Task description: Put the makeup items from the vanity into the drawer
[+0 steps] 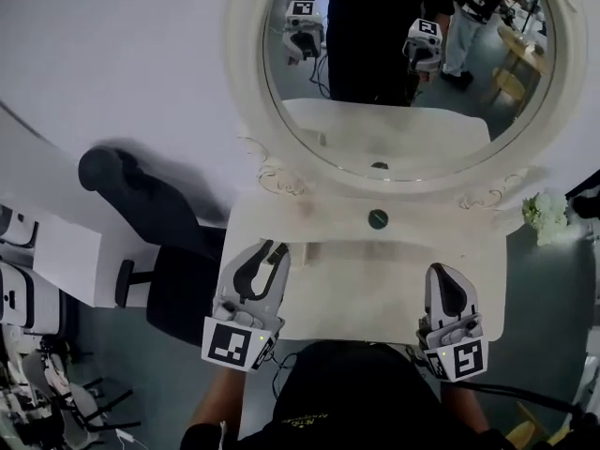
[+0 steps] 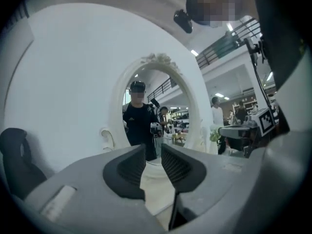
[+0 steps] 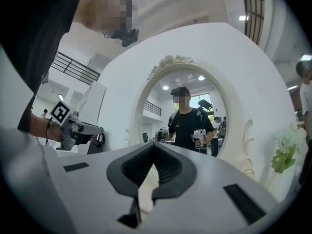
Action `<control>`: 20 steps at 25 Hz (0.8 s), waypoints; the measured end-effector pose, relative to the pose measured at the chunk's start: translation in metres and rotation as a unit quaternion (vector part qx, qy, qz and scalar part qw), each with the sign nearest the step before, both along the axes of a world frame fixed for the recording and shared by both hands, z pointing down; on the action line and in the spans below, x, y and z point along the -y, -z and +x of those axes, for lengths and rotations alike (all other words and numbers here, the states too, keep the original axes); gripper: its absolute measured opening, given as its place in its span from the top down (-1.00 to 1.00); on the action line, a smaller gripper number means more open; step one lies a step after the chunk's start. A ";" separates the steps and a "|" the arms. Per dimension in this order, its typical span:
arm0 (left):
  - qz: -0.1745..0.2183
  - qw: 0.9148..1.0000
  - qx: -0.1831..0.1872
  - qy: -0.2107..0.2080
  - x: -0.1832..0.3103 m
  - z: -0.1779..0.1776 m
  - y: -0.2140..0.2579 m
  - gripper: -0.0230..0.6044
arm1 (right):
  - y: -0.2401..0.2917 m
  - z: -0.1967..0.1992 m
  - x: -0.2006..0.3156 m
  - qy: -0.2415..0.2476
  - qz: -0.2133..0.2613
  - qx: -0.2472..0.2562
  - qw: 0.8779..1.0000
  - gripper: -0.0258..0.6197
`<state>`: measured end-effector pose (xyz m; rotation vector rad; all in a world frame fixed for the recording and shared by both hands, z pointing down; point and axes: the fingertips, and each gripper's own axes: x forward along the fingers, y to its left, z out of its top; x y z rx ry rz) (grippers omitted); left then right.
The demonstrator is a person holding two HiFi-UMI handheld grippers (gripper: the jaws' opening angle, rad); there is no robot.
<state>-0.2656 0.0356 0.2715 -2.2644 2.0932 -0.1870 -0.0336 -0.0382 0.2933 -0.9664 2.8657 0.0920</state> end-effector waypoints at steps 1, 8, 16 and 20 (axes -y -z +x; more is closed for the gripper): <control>0.020 1.000 0.003 0.005 -0.007 0.004 -0.001 0.59 | 0.001 0.007 -0.001 -0.009 0.000 0.002 1.000 0.92; 0.125 0.992 -0.014 0.024 -0.051 0.024 -0.002 0.65 | 0.001 0.048 -0.005 -0.061 0.001 0.010 0.998 0.92; 0.126 0.990 -0.057 0.041 -0.077 0.050 -0.038 0.75 | -0.011 0.079 -0.017 -0.102 -0.009 0.013 0.995 0.92; 0.132 0.989 -0.053 0.036 -0.076 0.058 -0.036 0.78 | -0.009 0.085 -0.021 -0.103 -0.002 0.008 0.995 0.92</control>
